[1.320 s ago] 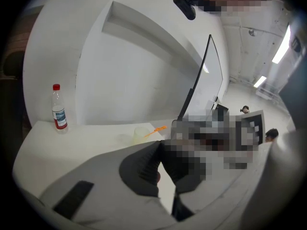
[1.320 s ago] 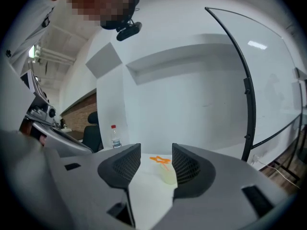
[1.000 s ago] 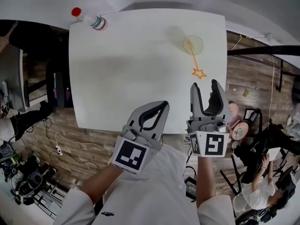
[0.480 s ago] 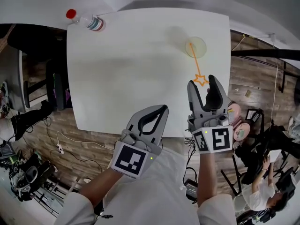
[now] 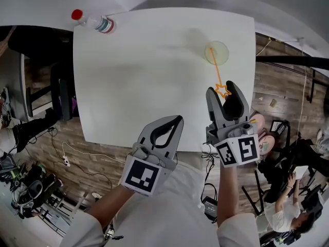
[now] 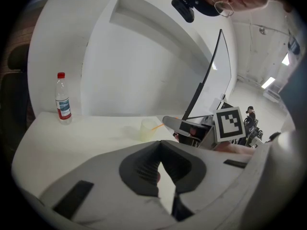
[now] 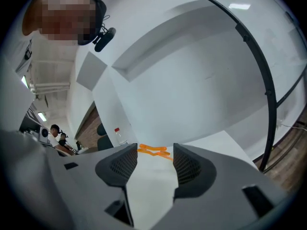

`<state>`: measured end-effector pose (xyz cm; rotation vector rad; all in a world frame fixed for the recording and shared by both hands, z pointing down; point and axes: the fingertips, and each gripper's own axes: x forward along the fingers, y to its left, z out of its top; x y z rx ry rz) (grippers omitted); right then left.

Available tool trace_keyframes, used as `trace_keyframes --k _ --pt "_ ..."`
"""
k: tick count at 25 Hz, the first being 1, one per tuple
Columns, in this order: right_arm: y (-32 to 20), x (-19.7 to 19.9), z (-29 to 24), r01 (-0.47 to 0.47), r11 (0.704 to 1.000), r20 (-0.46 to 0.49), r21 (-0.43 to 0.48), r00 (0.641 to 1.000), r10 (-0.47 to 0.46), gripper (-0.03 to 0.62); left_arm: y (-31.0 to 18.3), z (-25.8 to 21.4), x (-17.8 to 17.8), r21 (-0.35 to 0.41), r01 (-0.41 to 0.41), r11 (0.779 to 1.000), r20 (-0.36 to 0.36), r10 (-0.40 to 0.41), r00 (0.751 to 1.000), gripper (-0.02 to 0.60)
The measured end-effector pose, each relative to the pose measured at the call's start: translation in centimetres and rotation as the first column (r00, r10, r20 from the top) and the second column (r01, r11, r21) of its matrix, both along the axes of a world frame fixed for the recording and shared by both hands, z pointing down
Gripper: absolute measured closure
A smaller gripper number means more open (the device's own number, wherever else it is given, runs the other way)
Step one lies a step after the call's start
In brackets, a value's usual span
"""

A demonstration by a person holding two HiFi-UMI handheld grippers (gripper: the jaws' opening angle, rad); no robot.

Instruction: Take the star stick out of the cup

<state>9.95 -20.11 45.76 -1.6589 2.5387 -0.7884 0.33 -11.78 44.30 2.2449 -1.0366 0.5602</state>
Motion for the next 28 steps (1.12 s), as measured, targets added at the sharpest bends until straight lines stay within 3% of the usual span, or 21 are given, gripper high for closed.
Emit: trace_keyframes --k 2,28 --pt "-0.1 0.0 -0.2 0.006 1.0 0.006 0.002 1.0 -0.006 0.398 -0.3 -0.1 0.1 0.001 0.0 1.0 -0.001 0.0 1.0 0.578" --pt "1.9 -1.5 -4.9 0.052 0.991 -0.087 0.127 0.995 -0.041 0.402 0.8 -2.4 -0.5 0.049 -0.003 0.999 -0.035 0.004 0.999 0.578"
